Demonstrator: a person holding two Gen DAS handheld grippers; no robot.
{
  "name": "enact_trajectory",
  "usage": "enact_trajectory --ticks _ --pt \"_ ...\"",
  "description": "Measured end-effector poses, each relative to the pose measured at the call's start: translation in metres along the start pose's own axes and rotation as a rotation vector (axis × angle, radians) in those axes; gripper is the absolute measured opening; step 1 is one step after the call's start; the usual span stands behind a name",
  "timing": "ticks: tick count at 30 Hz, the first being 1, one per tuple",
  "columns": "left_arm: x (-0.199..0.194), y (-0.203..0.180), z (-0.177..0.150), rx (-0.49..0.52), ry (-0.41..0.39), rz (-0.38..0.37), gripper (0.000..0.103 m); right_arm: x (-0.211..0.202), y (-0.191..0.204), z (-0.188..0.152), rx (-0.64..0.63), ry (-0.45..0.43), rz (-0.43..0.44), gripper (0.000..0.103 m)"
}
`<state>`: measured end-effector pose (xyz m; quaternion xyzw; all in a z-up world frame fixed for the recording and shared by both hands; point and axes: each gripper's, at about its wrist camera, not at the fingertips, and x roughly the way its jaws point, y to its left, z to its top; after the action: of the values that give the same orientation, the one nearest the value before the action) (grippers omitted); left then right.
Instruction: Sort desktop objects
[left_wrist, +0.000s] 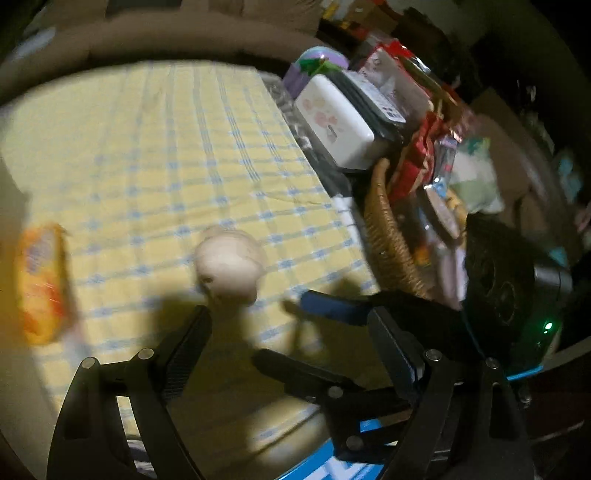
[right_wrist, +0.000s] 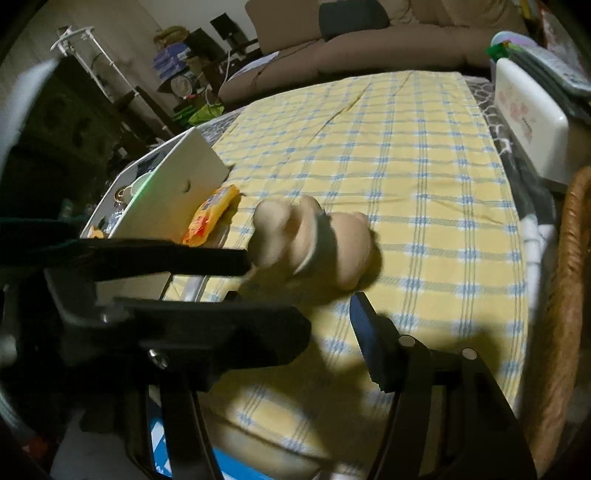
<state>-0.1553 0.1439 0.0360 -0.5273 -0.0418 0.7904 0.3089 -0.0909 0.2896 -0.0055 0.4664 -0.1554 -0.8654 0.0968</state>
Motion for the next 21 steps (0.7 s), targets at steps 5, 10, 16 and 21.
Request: enact_trajectory --ticks 5,10,16,21 --pt "-0.02 -0.001 -0.009 0.066 -0.064 0.137 0.088 -0.011 0.008 -0.005 -0.02 -0.006 -0.066 0.059" --pt "-0.026 0.008 -0.012 0.072 -0.08 0.169 0.088 -0.011 0.005 -0.005 -0.015 0.002 -0.095 0.059" --pt "-0.027 0.02 -0.017 0.044 -0.08 0.173 0.088 -0.009 0.003 -0.004 -0.004 0.013 -0.098 0.059" --pt "-0.035 0.031 -0.024 -0.003 -0.101 0.163 0.089 -0.012 0.004 -0.003 -0.009 0.004 -0.089 0.066"
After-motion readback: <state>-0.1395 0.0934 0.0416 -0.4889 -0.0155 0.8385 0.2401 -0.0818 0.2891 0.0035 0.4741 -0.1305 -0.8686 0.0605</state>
